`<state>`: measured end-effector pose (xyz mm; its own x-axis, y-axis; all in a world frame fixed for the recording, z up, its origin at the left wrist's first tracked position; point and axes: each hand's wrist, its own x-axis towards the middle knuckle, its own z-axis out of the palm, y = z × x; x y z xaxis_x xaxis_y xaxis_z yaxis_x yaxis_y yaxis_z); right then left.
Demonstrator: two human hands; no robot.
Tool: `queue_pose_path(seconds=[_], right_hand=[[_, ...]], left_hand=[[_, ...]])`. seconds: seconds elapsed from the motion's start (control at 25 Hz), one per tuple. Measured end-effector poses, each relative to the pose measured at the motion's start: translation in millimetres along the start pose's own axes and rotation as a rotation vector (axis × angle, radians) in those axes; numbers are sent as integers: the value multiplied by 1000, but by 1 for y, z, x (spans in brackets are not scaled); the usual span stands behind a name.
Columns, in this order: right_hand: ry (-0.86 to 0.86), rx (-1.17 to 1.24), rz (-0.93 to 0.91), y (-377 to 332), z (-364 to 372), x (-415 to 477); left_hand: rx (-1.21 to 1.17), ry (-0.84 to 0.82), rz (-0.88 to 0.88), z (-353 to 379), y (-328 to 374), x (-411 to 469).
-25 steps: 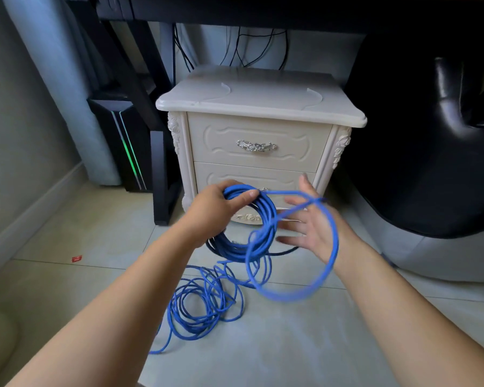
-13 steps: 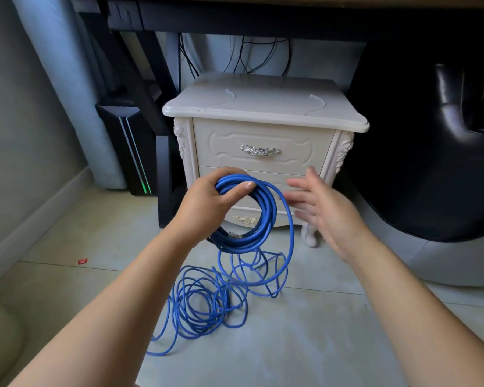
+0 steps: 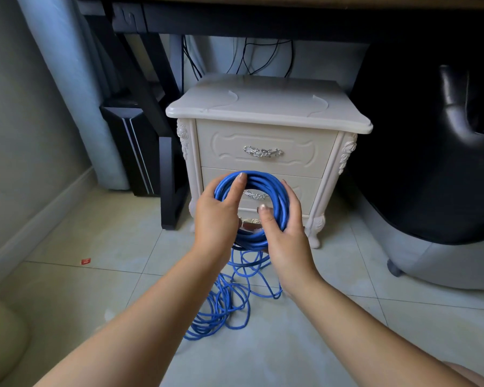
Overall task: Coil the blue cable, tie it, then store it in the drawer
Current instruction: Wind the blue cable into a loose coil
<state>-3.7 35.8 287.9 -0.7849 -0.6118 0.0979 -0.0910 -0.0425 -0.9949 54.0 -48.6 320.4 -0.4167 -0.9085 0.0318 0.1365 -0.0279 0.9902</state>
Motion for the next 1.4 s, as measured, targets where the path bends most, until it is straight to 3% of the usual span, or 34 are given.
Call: queue_pose_path(seconds=[0.16, 0.32, 0.4, 0.52, 0.68, 0.8, 0.96, 1.16, 1.28, 1.4], right_hand=[[58, 15, 129, 0, -8, 10], [22, -258, 16, -20, -30, 25], [-85, -465, -38, -25, -40, 31], [-277, -757, -180, -23, -44, 30], [-301, -945, -299, -23, -37, 26], [-128, -758, -294, -18, -34, 26], [76, -434, -256, -8, -22, 16], [99, -23, 90, 6, -2, 1], [175, 94, 263, 14, -1, 10], [195, 43, 222, 2, -15, 23]], left_hand=[[25, -70, -76, 5, -11, -2], [118, -355, -158, -8, -7, 12], [238, -468, -34, -14, -5, 15], [664, -467, 255, -12, -8, 13], [716, -369, 272, -6, -14, 9], [612, -304, 211, -3, -13, 9], [286, -175, 1, -1, -12, 5], [-136, -2, -281, 7, -17, 3], [-135, -59, -330, 12, -21, -7], [45, -147, -297, 10, -19, -8]])
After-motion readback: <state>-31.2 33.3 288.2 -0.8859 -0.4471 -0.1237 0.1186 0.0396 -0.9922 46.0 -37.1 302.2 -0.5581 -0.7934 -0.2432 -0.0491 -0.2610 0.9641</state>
